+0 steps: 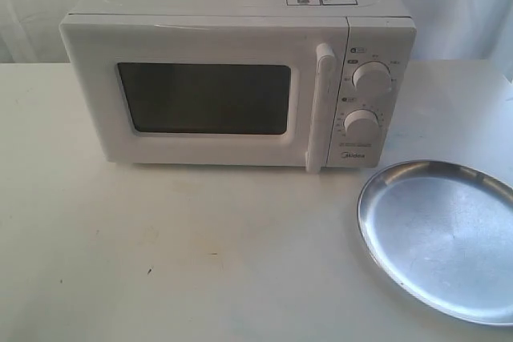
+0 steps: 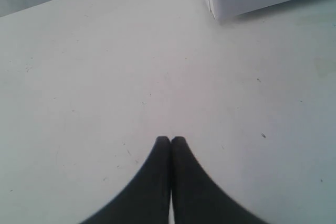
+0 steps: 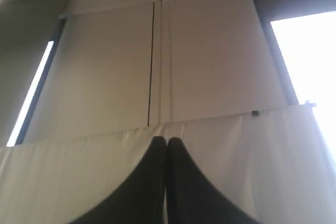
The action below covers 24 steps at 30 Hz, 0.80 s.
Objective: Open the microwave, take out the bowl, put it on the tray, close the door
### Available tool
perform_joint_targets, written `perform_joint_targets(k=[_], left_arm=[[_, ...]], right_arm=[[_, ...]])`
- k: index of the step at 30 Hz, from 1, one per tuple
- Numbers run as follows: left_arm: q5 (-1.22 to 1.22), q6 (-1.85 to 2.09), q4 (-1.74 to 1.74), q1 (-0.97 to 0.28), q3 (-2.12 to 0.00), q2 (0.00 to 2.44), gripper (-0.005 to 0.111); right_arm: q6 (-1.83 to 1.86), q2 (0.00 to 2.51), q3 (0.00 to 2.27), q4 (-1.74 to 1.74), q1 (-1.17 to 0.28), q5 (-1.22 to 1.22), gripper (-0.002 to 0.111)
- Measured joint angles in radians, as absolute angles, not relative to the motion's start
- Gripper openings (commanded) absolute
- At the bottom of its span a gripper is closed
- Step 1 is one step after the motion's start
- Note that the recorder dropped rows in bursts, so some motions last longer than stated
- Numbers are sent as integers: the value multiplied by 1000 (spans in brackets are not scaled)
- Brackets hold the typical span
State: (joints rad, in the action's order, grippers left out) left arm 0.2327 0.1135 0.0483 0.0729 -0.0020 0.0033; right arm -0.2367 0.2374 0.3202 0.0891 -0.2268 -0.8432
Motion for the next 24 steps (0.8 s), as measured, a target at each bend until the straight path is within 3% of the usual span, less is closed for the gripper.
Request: perform_joint_targets(k=[5, 10, 14, 20, 24], left_arm=[[233, 114, 48, 73, -2, 3, 0], [233, 114, 48, 73, -2, 3, 0], [233, 114, 48, 73, -2, 3, 0], [233, 114, 48, 73, -2, 3, 0], [233, 114, 48, 73, -2, 3, 0]], right_arm=[[-313, 673, 627, 187, -227, -639, 0], [-690, 1103, 734, 888, -227, -489, 0], [-734, 1445, 735, 1150, -227, -637, 0], [-430, 1808, 735, 1094, -227, -956, 0], [-249, 1925, 729, 964, -229, -1091, 13]])
